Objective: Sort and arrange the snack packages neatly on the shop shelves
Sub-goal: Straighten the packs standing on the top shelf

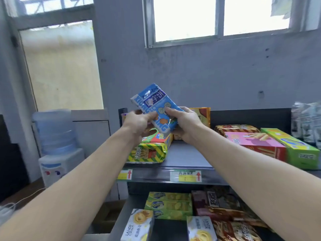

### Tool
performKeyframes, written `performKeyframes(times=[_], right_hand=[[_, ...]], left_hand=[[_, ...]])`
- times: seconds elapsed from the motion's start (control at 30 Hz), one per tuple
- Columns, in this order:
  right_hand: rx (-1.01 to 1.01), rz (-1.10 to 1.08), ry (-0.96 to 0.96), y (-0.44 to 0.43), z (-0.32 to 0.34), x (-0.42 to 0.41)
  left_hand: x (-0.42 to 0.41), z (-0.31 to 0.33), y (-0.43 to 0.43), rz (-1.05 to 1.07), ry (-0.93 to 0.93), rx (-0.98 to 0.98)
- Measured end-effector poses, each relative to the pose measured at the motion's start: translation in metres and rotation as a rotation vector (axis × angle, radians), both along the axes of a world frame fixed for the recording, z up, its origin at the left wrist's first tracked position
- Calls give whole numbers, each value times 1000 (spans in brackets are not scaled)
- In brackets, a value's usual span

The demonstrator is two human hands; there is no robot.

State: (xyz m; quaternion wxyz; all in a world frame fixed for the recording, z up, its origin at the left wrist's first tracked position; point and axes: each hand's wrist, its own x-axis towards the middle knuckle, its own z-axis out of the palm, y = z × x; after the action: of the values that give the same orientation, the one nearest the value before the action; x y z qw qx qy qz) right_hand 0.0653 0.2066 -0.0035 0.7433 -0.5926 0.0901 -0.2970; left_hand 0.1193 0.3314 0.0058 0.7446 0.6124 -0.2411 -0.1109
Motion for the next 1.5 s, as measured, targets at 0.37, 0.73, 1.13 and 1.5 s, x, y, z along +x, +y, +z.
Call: performKeyframes(times=[0.37,0.73,1.13,1.5], right_hand=[[-393,-608,13,-88,-4,-130],[-461,-862,14,-200,-10,-265],[-358,-748,192,-371,-36,-355],[-320,-564,331,-436,-71,-341]], left_hand=[[-82,0,-124,-344,-62,-151],[-198,-2,-253,-594,-126,-146],[-278,-31,-414,-579,-105,15],[-277,-62,-455,-447,-69,198]])
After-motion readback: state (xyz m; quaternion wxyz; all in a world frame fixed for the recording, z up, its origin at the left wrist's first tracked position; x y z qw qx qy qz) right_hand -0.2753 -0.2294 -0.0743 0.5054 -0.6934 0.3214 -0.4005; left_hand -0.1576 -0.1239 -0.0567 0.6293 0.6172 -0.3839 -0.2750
